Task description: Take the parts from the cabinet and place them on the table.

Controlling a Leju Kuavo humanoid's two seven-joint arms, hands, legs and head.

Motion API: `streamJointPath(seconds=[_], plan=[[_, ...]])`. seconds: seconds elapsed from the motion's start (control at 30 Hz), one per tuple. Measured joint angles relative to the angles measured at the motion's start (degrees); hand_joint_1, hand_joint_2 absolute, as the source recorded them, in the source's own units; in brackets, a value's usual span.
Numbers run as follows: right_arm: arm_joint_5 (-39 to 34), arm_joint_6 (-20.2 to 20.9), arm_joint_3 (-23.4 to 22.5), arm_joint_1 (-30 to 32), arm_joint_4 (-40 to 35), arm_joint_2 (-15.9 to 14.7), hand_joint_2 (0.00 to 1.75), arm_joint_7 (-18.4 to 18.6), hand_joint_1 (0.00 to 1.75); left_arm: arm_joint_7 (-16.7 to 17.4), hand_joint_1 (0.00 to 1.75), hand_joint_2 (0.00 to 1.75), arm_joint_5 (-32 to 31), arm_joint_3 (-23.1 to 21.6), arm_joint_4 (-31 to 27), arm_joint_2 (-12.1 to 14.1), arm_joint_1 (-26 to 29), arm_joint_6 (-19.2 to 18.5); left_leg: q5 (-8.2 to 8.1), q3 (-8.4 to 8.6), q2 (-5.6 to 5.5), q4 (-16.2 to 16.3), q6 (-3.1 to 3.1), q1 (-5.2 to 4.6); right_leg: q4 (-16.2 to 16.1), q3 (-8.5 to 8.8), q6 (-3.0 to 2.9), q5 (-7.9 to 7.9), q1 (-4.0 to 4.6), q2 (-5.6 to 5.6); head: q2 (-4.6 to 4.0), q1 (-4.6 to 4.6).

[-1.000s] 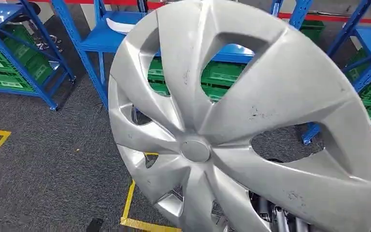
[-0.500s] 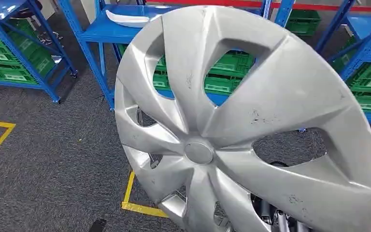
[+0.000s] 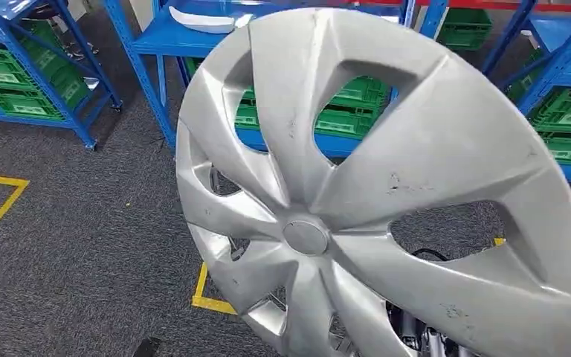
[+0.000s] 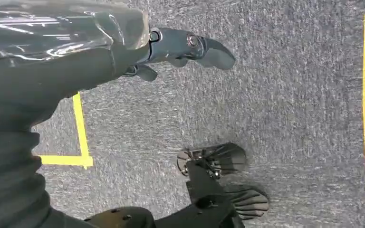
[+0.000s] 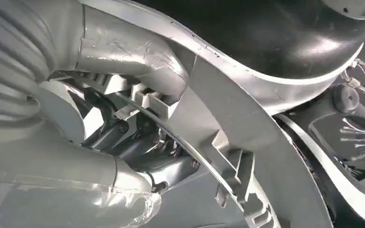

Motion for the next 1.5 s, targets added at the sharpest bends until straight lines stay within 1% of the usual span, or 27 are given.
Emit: streamJointPath(seconds=[0.07, 0.13, 0.17, 0.2, 0.27, 0.3, 0.43, 0.47, 0.53, 0.6, 0.63, 0.67, 0.7, 0.77, 0.8, 0.83, 0.97, 1.0, 1.03, 1.1, 1.17, 1.2, 1.23, 1.3, 1.37, 1.43, 1.5], plan=[[0.0, 0.1, -0.2, -0.1, 0.0, 0.0, 1.75, 0.0, 1.75, 0.0, 0.00, 1.75, 0.0, 0.0, 0.0, 0.0, 0.0, 0.0, 0.80, -1.48, 0.05, 0.2, 0.40, -0.07, 8.0, -3.19, -0.75, -4.85, -0.07, 0.02, 0.00, 0.26], [-0.1, 0.1, -0.3, 0.1, 0.0, 0.0, 1.75, 0.0, 1.75, 0.0, 0.00, 1.75, 0.0, 0.0, 0.0, -0.1, 0.0, -0.1, 1.75, -3.05, 0.12, 0.5, 0.44, -0.20, 16.5, -5.75, -0.46, -8.25, -0.09, 0.01, 0.00, 0.26], [0.0, 0.1, -0.3, 0.2, 0.0, -0.1, 1.75, 0.0, 1.75, 0.0, 0.00, 1.75, 0.0, 0.0, 0.0, -0.1, 0.0, -0.1, 2.13, -3.73, 0.12, 0.7, 0.36, -0.20, 16.5, -5.08, -0.01, -8.19, -0.09, 0.01, 0.00, 0.28], [-0.1, 0.1, -0.4, 0.2, 0.0, -0.1, 1.75, 0.0, 1.75, 0.0, 0.00, 1.75, 0.0, 0.0, 0.0, -0.2, 0.0, -0.1, 2.44, -4.47, 0.12, 1.0, 0.20, -0.14, 13.5, -2.74, 0.58, -7.31, -0.14, 0.00, 0.00, 0.28], [-0.1, 0.1, -0.4, 0.1, 0.0, -0.1, 1.75, 0.0, 1.75, 0.0, 0.00, 1.75, 0.1, 0.0, 0.0, -0.3, 0.0, -0.1, 2.77, -5.81, 0.09, 2.2, -0.16, 0.08, 2.3, 4.38, 1.70, -4.27, -0.33, -0.04, 0.00, 0.31], [-0.2, 0.1, -0.4, 0.0, 0.0, -0.1, 1.75, 0.0, 1.75, 0.0, 0.00, 1.75, 0.1, 0.0, 0.0, -0.3, 0.0, -0.1, 2.90, -6.54, 0.07, 2.9, -0.41, 0.01, -1.8, 6.27, 1.21, -5.06, -0.35, -0.05, 0.00, 0.26], [-0.2, 0.2, -0.5, 0.1, 0.0, -0.1, 1.75, 0.0, 1.75, 0.0, 0.00, 1.75, 0.1, 0.1, 0.0, -0.4, 0.2, -0.2, 4.34, -7.58, 0.02, 3.4, -1.71, -0.09, -0.7, 4.90, -0.49, -3.37, 0.33, 0.28, 0.02, 0.22], [-0.2, 0.2, -0.5, 0.1, 0.0, -0.1, 1.75, 0.0, 1.75, 0.0, 0.00, 1.75, 0.1, 0.1, 0.2, -0.3, 0.3, -0.2, 4.45, -8.02, -0.19, 3.5, -1.94, -0.07, -0.9, 4.28, -1.06, -2.74, -0.25, 0.19, 0.00, 0.31], [-0.2, 0.2, -0.5, -0.1, 0.0, 0.0, 1.75, 0.0, 1.75, 0.0, 0.00, 1.75, 0.1, 0.1, 0.2, -0.3, 0.3, -0.2, -0.52, -9.62, -0.24, 7.6, -2.84, 0.34, -0.9, 3.76, -2.00, -1.87, -0.35, 0.14, 0.00, -0.07], [-0.2, 0.2, -0.5, -0.1, 0.0, 0.0, 1.75, 0.0, 1.75, 0.0, 0.00, 1.75, 0.1, 0.2, 0.3, -0.3, 0.3, -0.2, -5.76, -12.48, -0.22, 17.1, -3.48, 0.70, -0.8, 2.72, -2.10, -1.08, -0.20, 0.08, 0.00, -0.13], [-0.2, 0.2, -0.5, -0.1, 0.0, 0.0, 1.75, 0.0, 1.75, 0.0, 0.00, 1.75, 0.1, 0.2, 0.3, -0.4, 0.3, -0.2, -7.30, -13.32, -0.22, 20.7, -3.62, 0.85, -0.8, 2.24, -2.03, -0.67, -0.14, 0.08, 0.00, -0.07], [-0.2, 0.2, -0.4, -0.1, 0.0, 0.1, 1.75, 0.0, 1.75, 0.0, 0.00, 1.75, 0.2, 0.2, 0.3, -0.5, 0.3, -0.2, -7.56, -12.84, -0.21, 21.7, -3.68, 0.96, -0.8, 1.73, -1.98, -0.23, -0.08, 0.08, 0.00, -0.11], [-0.2, 0.2, -0.4, -0.1, 0.0, 0.1, 1.75, 0.0, 1.75, 0.0, 0.00, 1.75, 0.2, 0.2, 0.3, -0.5, 0.3, -0.2, -6.73, -10.81, -0.21, 19.5, -3.58, 1.01, -0.8, 1.31, -1.85, 0.14, -0.06, 0.10, 0.00, -0.09], [-0.2, 0.2, -0.5, -0.1, 0.0, 0.1, 1.75, 0.0, 1.75, 0.0, 0.00, 1.75, 0.2, 0.3, 0.3, -0.5, 0.3, -0.1, -3.40, -3.48, -0.24, 9.0, -3.15, 0.98, -0.8, 0.85, -1.60, 0.77, -0.05, 0.17, 0.00, -0.11], [-0.2, 0.2, -0.5, -0.1, 0.0, 0.1, 1.75, 0.0, 1.75, 0.0, 0.00, 1.75, 0.2, 0.4, 0.3, -0.5, 0.2, -0.1, -2.90, -0.04, -0.37, 3.9, -2.78, 0.91, -0.8, 0.88, -1.31, 0.96, -0.08, 0.18, 0.00, -0.11], [-0.2, 0.2, -0.5, -0.2, -0.1, 0.1, 1.75, 0.0, 1.75, 0.0, 0.00, 1.75, 0.2, 0.5, 0.3, -0.5, 0.1, -0.1, -3.83, 0.66, -0.42, 2.4, -2.50, 0.50, -0.8, 0.64, -0.80, 1.30, 0.17, 0.14, 0.00, -0.02], [0.0, 0.2, -0.5, -0.2, -0.1, 0.2, 1.75, 0.0, 1.75, -0.1, 0.00, 1.75, 0.2, 0.8, 0.4, -0.5, 0.4, -0.1, -2.27, -0.01, -0.35, 1.9, -0.84, -0.04, -1.3, 0.26, 0.58, 2.40, -0.07, 0.03, 0.00, -0.07], [0.0, 0.2, -0.5, -0.2, -0.1, 0.1, 1.75, 0.0, 1.75, -0.1, 0.00, 1.75, 0.2, 0.8, 0.4, -0.6, 0.3, 0.0, -1.61, -0.10, -0.11, 1.4, -0.45, 0.29, -0.4, -0.44, 0.41, 1.64, -0.28, 0.04, 0.00, 0.00], [0.0, 0.2, -0.5, -0.3, -0.2, 0.1, 1.75, 0.0, 1.75, -0.2, 0.00, 1.75, 0.2, 0.8, 0.4, -0.6, 0.2, 0.0, -1.20, -0.61, -0.09, 1.3, 0.17, 0.27, 2.2, -1.80, -0.09, -0.51, -0.10, 0.05, 0.00, 0.09], [0.0, 0.2, -0.5, -0.2, -0.2, 0.0, 1.75, 0.0, 1.75, -0.2, 0.00, 1.75, 0.2, 0.8, 0.4, -0.6, 0.3, 0.0, -0.55, -1.59, -0.03, 1.4, 0.44, 0.08, 11.7, -5.49, -0.68, -5.21, -0.09, 0.05, 0.00, 0.13], [0.2, 0.2, -0.6, -0.1, -0.2, 0.0, 1.75, 0.0, 1.75, -0.2, 0.00, 1.75, 0.1, 0.8, 0.4, -0.7, 0.3, 0.0, 0.00, -2.53, 0.00, 1.6, 0.48, -0.15, 17.7, -7.28, -0.28, -7.16, -0.09, 0.04, 0.00, 0.13], [0.3, 0.2, -0.7, -0.1, -0.2, 0.0, 1.75, 0.0, 1.75, -0.2, 0.00, 1.75, 0.1, 0.8, 0.4, -0.7, 0.3, 0.0, 0.16, -2.86, -0.01, 1.7, 0.45, -0.19, 16.3, -6.06, 0.08, -6.72, -0.09, 0.04, 0.00, 0.15], [0.4, 0.2, -0.8, -0.1, -0.2, 0.0, 1.75, 0.0, 1.75, -0.2, 0.00, 1.75, 0.1, 0.8, 0.4, -0.7, 0.3, 0.0, 0.28, -3.10, -0.03, 1.9, 0.35, -0.20, 12.3, -3.36, 0.56, -5.45, -0.09, 0.03, 0.00, 0.13], [0.6, 0.3, -1.0, -0.1, -0.4, 0.0, 1.75, 0.0, 1.75, -0.2, 0.00, 1.75, 0.0, 0.8, 0.4, -0.9, 0.3, 0.0, 0.31, -3.46, -0.07, 2.6, 0.17, -0.22, 0.8, 3.59, 1.11, -2.36, -0.09, -0.07, 0.00, 0.15], [0.9, 0.5, -1.3, -0.1, -0.6, 0.2, 1.75, 0.0, 1.75, -0.3, 0.00, 1.75, 0.0, 0.8, 0.4, -0.9, 0.3, 0.0, 0.31, -4.21, -0.04, 3.3, -0.39, -0.63, -1.0, 4.26, -0.21, -2.36, 0.19, 0.02, 0.02, 0.06], [1.2, 0.6, -1.7, -0.1, -0.8, 0.4, 1.75, 0.0, 1.75, -0.3, 0.00, 1.75, 0.0, 0.8, 0.4, -0.9, 0.4, 0.0, 0.78, -4.43, -0.02, 3.2, -1.09, -0.53, -0.8, 3.93, -0.69, -2.08, 0.45, 0.06, 0.00, 0.09], [1.4, 0.8, -2.2, -0.2, -1.2, 0.8, 1.75, 0.0, 1.75, -0.3, 0.00, 1.75, -0.1, 0.8, 0.4, -0.9, 0.4, -0.1, 0.27, -4.97, -0.19, 3.8, -1.60, -0.30, -1.2, 3.96, -1.42, -1.51, -0.32, -0.02, 0.00, 0.17]])
